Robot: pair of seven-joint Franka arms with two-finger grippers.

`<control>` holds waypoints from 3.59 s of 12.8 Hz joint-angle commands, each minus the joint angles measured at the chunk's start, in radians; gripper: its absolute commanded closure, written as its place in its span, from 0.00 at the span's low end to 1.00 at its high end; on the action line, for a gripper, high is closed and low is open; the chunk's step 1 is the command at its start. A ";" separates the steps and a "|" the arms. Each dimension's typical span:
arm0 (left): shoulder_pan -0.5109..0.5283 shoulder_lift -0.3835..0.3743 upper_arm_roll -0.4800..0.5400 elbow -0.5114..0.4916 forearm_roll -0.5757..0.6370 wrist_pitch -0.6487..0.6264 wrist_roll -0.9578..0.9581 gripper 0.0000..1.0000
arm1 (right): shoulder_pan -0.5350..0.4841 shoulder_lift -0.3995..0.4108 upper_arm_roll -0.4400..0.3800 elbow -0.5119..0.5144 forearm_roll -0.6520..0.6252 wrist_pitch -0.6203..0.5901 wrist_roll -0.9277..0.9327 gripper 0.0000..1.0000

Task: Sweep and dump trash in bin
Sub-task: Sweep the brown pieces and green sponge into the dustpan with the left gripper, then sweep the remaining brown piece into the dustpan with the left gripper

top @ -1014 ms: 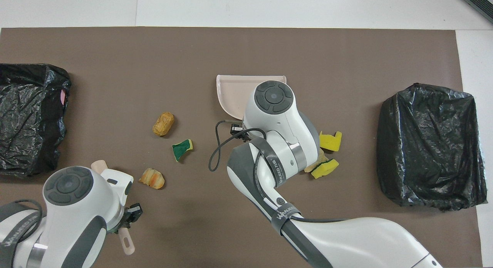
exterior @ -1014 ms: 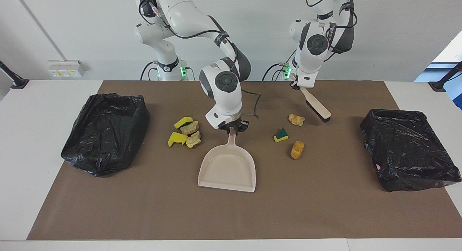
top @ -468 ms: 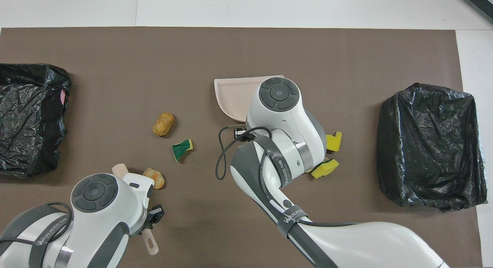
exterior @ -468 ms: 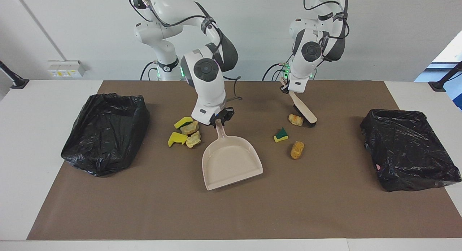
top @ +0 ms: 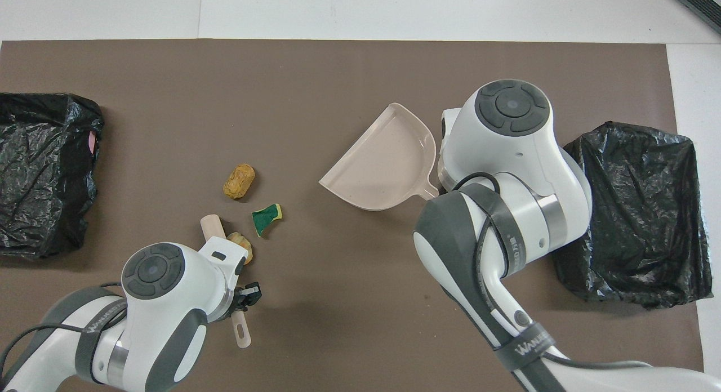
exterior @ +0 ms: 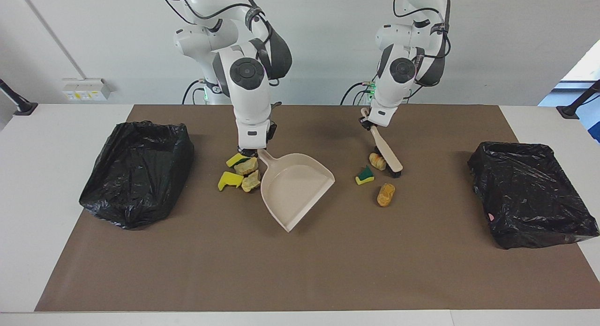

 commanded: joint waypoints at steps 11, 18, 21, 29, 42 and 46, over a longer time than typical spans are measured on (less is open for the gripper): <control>-0.030 0.086 -0.001 0.103 -0.036 0.032 0.247 1.00 | 0.016 -0.036 0.007 -0.202 -0.083 0.206 -0.392 1.00; -0.039 0.201 -0.068 0.195 -0.071 0.084 0.242 1.00 | 0.046 -0.003 0.008 -0.218 -0.129 0.246 -0.397 1.00; -0.039 0.201 -0.119 0.197 -0.140 0.133 0.236 1.00 | 0.053 -0.003 0.010 -0.218 -0.129 0.246 -0.390 1.00; -0.024 0.265 -0.213 0.390 -0.177 0.048 0.130 1.00 | 0.051 -0.003 0.010 -0.218 -0.129 0.254 -0.384 1.00; 0.059 0.247 0.065 0.432 0.231 -0.125 0.146 1.00 | 0.051 -0.001 0.010 -0.218 -0.129 0.260 -0.384 1.00; 0.094 0.245 0.090 0.377 0.231 -0.122 0.334 1.00 | 0.072 0.001 0.012 -0.237 -0.115 0.288 -0.352 1.00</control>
